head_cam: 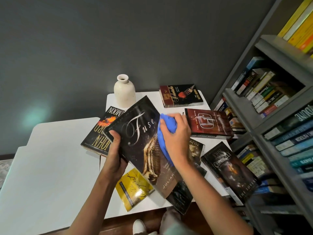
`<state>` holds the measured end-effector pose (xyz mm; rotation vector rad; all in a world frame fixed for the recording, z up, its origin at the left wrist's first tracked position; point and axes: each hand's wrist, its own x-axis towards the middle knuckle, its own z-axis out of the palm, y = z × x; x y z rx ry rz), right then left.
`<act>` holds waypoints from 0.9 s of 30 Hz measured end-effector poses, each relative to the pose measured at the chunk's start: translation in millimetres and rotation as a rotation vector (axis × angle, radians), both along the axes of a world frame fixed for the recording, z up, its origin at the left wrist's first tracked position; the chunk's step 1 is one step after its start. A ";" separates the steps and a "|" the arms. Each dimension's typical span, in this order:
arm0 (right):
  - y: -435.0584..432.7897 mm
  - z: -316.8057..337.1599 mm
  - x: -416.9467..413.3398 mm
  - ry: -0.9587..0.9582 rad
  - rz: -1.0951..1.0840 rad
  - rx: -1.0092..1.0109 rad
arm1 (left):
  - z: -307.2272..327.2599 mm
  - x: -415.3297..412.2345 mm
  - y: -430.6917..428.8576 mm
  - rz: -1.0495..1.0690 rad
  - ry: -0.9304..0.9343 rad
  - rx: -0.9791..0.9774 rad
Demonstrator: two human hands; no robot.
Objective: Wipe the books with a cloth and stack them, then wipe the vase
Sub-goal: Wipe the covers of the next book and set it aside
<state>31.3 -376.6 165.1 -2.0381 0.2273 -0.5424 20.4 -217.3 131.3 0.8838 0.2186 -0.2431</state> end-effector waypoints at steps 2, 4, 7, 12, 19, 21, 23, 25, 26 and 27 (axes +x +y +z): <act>-9.2 -19.3 -23.6 0.068 -0.049 0.040 | -0.5 1.1 3.3 0.037 -0.006 -0.011; -11.5 -33.1 -46.3 0.129 -0.133 0.106 | -0.9 0.9 4.8 0.064 -0.015 -0.006; -6.6 -47.0 -67.7 0.206 -0.226 0.274 | -2.4 -0.5 3.1 0.084 -0.033 0.004; 4.1 -52.2 -91.6 0.360 -0.214 0.807 | -3.0 -2.2 -5.2 0.103 -0.005 0.008; -27.7 -48.3 -56.5 0.295 -0.216 0.913 | -0.5 -9.6 3.2 -0.171 -0.001 -0.247; -44.6 -41.4 -42.5 0.276 -0.152 0.846 | -1.6 -0.5 23.0 -0.274 -0.027 -0.314; -59.6 -31.6 -31.1 0.252 -0.071 0.772 | 6.0 9.9 38.8 -0.330 -0.016 -0.289; -70.4 -29.0 -21.6 0.251 -0.008 0.667 | 16.6 20.4 39.5 -0.303 0.071 -0.093; -73.6 -29.0 -18.4 0.261 0.010 0.589 | 19.9 24.5 35.5 -0.287 0.108 -0.007; -74.1 -28.7 -14.8 0.265 0.014 0.537 | 20.8 27.3 30.6 -0.274 0.129 0.077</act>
